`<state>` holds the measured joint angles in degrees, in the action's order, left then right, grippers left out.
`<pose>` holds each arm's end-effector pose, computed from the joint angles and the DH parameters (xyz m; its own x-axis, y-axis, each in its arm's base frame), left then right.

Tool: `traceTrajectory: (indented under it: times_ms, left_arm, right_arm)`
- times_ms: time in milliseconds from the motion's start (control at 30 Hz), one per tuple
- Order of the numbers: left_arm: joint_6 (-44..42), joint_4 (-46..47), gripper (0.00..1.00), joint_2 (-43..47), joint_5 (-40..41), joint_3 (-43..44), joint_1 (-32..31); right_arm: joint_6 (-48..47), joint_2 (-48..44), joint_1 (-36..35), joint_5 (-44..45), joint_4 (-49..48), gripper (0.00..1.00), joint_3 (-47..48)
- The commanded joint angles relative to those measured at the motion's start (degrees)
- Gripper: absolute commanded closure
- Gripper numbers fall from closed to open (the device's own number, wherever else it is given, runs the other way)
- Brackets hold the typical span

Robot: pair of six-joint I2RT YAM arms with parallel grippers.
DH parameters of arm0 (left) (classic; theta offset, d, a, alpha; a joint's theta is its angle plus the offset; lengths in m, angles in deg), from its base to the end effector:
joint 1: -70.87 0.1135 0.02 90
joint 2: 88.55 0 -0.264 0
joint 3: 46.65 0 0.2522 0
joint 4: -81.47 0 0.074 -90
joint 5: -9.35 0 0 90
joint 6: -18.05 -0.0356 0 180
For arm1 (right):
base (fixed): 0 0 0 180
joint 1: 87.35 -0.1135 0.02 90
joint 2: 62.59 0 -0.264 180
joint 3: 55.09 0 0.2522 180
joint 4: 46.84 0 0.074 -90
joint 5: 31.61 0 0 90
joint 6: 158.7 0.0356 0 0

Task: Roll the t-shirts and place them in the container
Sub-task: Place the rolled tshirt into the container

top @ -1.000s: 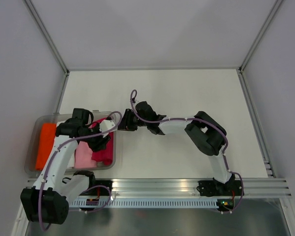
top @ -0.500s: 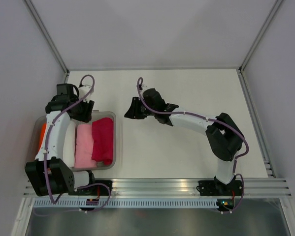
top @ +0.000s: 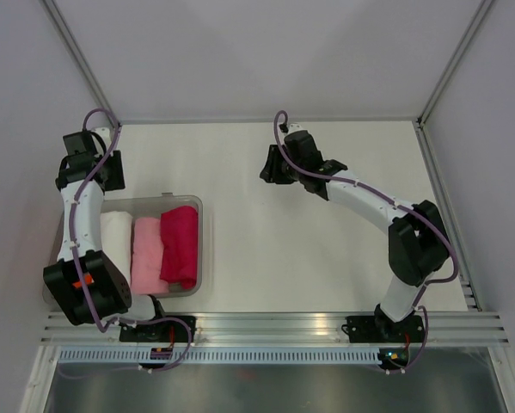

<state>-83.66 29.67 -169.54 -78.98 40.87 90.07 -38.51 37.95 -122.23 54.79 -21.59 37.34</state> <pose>0.2890 0.1017 0.3251 -0.7276 -0.0386 -0.6849 -0.2047 0.9651 0.1631 0.3346 0.2360 0.2772 -0.6986 0.1248 -0.7046 -0.3037 0.8399 0.4499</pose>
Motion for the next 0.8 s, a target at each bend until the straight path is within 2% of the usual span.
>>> traceTrajectory:
  times_ms: [0,100,267,500,767]
  left_arm:
    - [0.8,3.0,0.39,-0.7,2.2,1.2,0.0]
    - [1.0,3.1,0.39,-1.1,0.9,1.2,-0.1]
    - [0.5,3.1,0.39,-1.5,0.4,0.8,0.0]
    - [0.3,3.1,0.39,-1.3,0.1,0.3,-0.1]
    - [0.6,2.9,0.39,-0.7,-3.0,-0.1,-0.1]
  right_arm:
    - [-1.6,-1.7,0.4,3.2,1.9,0.52,1.5]
    - [-0.2,-1.0,0.8,7.7,3.4,0.46,3.1]
    - [-2.3,-0.8,1.6,9.4,4.4,0.43,5.9]
    - [-3.0,-2.4,1.7,16.9,2.4,0.38,5.5]
    - [-5.1,-5.0,1.6,19.8,0.7,0.38,2.9]
